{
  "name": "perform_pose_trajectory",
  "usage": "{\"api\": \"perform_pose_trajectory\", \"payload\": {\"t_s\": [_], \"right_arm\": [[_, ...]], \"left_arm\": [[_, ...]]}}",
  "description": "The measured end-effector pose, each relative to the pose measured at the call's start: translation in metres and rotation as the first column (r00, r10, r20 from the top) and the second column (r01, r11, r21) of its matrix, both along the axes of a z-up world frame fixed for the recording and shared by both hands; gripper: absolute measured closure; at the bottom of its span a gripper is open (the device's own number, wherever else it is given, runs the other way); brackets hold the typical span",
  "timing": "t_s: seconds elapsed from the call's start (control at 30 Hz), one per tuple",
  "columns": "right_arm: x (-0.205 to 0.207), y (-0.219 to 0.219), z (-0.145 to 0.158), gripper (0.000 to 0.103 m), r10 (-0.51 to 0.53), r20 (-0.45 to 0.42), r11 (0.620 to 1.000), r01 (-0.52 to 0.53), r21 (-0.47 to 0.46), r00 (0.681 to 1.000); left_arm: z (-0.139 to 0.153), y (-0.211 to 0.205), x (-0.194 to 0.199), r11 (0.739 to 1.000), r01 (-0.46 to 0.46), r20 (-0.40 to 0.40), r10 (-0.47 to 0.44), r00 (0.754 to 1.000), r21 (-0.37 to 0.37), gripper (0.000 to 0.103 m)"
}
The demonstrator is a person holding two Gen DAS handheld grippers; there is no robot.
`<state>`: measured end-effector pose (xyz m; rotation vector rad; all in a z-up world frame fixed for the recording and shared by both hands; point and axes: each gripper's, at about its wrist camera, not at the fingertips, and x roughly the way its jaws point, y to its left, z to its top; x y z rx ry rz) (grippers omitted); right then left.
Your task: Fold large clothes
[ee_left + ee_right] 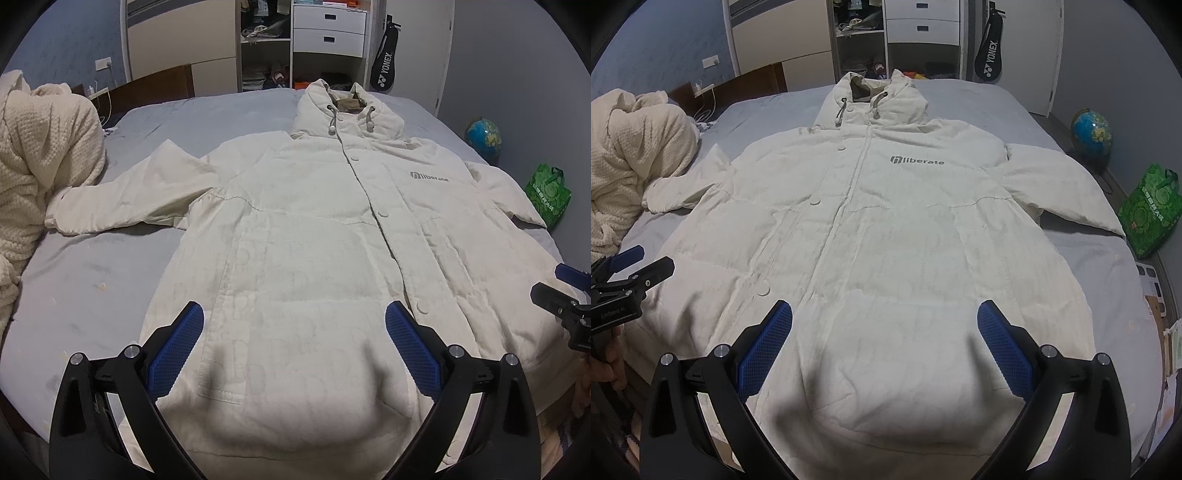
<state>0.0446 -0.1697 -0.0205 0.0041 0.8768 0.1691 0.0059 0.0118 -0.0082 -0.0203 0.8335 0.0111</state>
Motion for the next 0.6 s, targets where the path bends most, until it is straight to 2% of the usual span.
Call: {"api": "perform_pose_trajectory", "payload": {"t_s": [0.6], "right_arm": [[-0.0015,-0.003,0.0002,0.006,-0.002,-0.011,1.0,0.002,0.022,1.0]], "left_arm": [[0.0,0.0001,-0.0003,1.0,-0.005,-0.003,0.005,1.0,0.0,0.007]]}}
